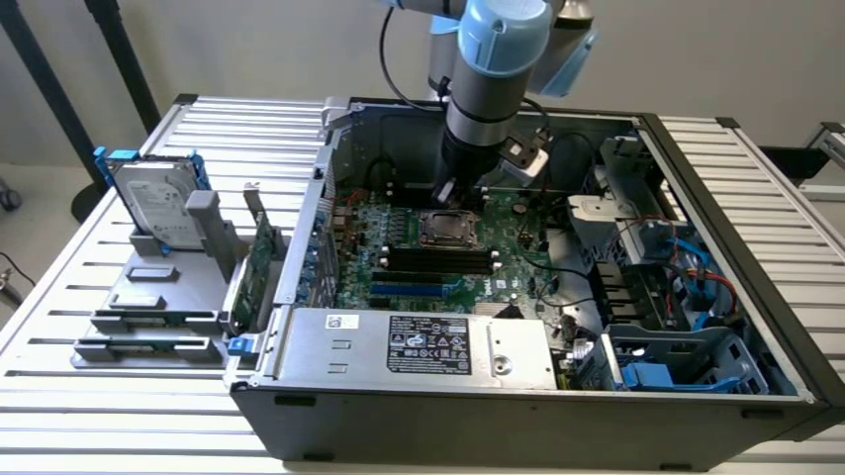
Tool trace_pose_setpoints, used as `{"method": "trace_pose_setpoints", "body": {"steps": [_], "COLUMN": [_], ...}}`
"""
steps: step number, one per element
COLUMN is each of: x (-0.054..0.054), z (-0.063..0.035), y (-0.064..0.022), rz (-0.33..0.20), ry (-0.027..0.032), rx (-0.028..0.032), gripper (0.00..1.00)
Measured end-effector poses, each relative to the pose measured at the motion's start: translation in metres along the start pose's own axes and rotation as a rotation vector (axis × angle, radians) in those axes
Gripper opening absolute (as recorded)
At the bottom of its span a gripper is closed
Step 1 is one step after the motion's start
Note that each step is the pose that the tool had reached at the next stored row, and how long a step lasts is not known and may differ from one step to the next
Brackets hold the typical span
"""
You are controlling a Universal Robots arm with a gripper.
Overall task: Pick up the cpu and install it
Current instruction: 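Close the cpu cover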
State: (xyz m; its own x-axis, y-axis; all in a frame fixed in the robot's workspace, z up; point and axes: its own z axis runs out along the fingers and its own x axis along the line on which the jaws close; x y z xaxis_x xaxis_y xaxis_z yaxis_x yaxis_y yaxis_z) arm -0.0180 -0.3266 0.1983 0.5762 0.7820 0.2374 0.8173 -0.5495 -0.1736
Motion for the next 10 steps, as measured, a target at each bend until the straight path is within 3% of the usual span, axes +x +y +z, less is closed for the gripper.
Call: {"method": "trace_pose_setpoints", "body": {"steps": [10], "x": [-0.01], "z": [-0.0142], "y": [0.0059], "rz": [0.001], "ry": [-0.001], "rx": [0.0016], "gripper": [0.11]}}
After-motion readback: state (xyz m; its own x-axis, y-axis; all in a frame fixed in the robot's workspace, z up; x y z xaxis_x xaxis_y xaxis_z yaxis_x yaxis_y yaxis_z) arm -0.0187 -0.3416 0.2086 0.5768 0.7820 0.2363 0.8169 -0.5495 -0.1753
